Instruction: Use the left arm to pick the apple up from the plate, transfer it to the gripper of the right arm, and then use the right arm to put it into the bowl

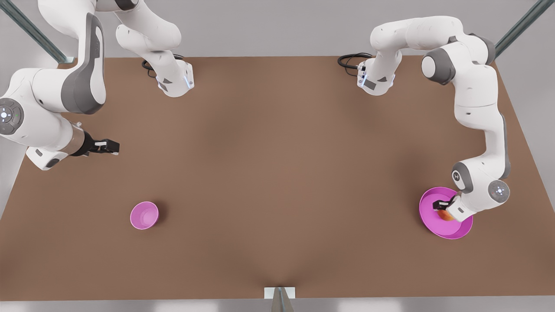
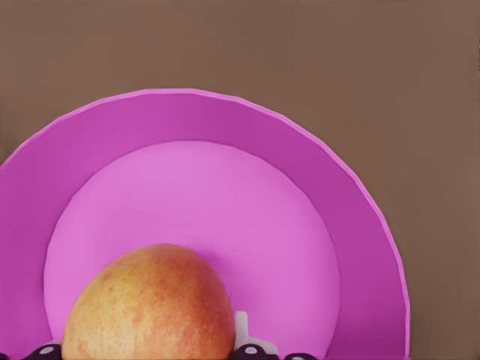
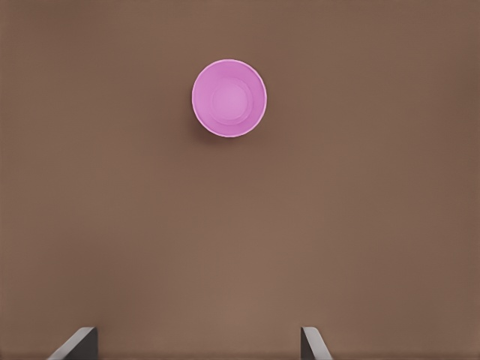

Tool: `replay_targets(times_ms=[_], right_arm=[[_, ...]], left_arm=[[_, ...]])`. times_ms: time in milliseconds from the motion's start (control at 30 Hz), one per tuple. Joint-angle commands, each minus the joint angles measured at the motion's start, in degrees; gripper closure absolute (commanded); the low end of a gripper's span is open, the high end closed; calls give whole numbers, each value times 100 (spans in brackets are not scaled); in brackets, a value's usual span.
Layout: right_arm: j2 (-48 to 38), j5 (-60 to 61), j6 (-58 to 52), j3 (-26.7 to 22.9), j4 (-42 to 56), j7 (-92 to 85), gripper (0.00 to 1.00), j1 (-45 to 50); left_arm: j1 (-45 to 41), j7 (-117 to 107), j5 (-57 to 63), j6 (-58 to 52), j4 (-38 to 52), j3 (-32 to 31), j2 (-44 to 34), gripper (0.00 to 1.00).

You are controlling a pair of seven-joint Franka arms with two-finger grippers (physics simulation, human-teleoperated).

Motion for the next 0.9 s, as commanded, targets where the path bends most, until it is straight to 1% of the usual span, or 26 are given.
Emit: replay_targets(times_ms=[0, 33, 67, 167, 200, 233, 267, 300, 333, 367, 400, 433, 467, 500, 533, 567, 633, 667, 700, 733, 767, 800, 833, 867], right_arm=[[-6, 4, -2, -4, 3, -11, 0, 0], [-6, 4, -2, -13, 3, -20, 0, -9], [-6, 4, -2, -13, 3, -20, 0, -9], [99, 65, -2, -13, 64, -20, 0, -9], [231, 74, -2, -4, 108, -20, 0, 0], [337, 91, 7, -4, 161, -20, 0, 0], [635, 276, 33, 14, 485, -37, 0, 9], [1118, 565, 51, 31, 837, -651, 0, 26], [1514, 1549, 7, 22, 987, -1504, 0, 0], [1769, 2007, 51, 40, 1066, -1769, 0, 0], [2006, 2666, 51, 31, 1215, -2119, 0, 0], [2340, 3123, 60, 40, 1382, -2515, 0, 0], [2718, 3624, 112, 154, 1532, -2955, 0, -26], [3087, 3958, 533, 575, 1699, -3482, 0, -193], [3315, 4239, 1016, 1093, 1708, -3911, 0, -465], [3527, 4486, 1614, 1472, 1699, -4633, 0, -580], [3773, 4609, 2308, 1806, 1690, -5546, 0, -580], [3896, 4636, 2695, 1956, 1699, -6441, 0, -571], [3975, 4636, 2985, 2026, 1690, -7092, 0, -545], [4107, 4644, 3363, 2202, 1673, -7884, 0, -545], [4178, 4662, 3522, 2316, 1655, -8167, 0, -545], [4221, 4776, 3821, 2536, 1585, -8668, 0, -571], [4248, 4785, 3830, 2580, 1585, -8738, 0, -571], [4362, 4829, 3830, 2799, 1629, -9274, 0, -606]], left_arm=[[5, -37, -22, -55, -2, -16, -56, 22], [-3, -54, -22, -609, -11, -112, -311, 22], [-56, -54, -31, -917, -11, -121, -540, 22], [-363, -449, -329, -1391, -20, -306, -979, 22], [-592, -809, -812, -1742, -20, -367, -1164, 22], [-873, -1196, -1050, -2033, -11, -411, -1340, 22], [-1294, -1495, -1357, -2349, 15, -411, -1489, 22], [-1672, -1566, -1621, -2814, 173, -402, -1490, 22], [-1840, -1969, -1876, -3474, 604, -411, -1411, 22], [-1884, -2488, -2096, -3580, 727, -709, -1366, 22], [-1893, -2901, -2184, -3580, 727, -1131, -1323, 22], [-1893, -3490, -2500, -3571, 815, -1606, -1121, 22], [-1893, -3877, -2781, -3580, 1149, -1975, -901, 22], [-1893, -4229, -3326, -3571, 1404, -2230, -681, 22], [-1893, -4194, -3966, -3571, 1535, -2248, -523, 22], [-1893, -4132, -4416, -3501, 1711, -2432, -312, 22], [-1928, -4509, -4469, -3492, 2861, -2871, 557, 22], [-1937, -4581, -4478, -3151, 3170, -3196, 892, 22], [-1937, -4580, -4539, -2913, 3171, -3337, 962, 22], [-1946, -4563, -4724, -2903, 3162, -3408, 998, 22], [-1990, -4537, -4786, -2903, 3171, -3496, 1085, 22], [-1990, -4475, -4900, -2903, 3171, -3531, 1138, 22], [-1990, -4308, -4944, -2895, 3179, -3531, 1147, 22], [-1990, -4062, -4944, -2833, 3188, -3523, 1235, 22]])
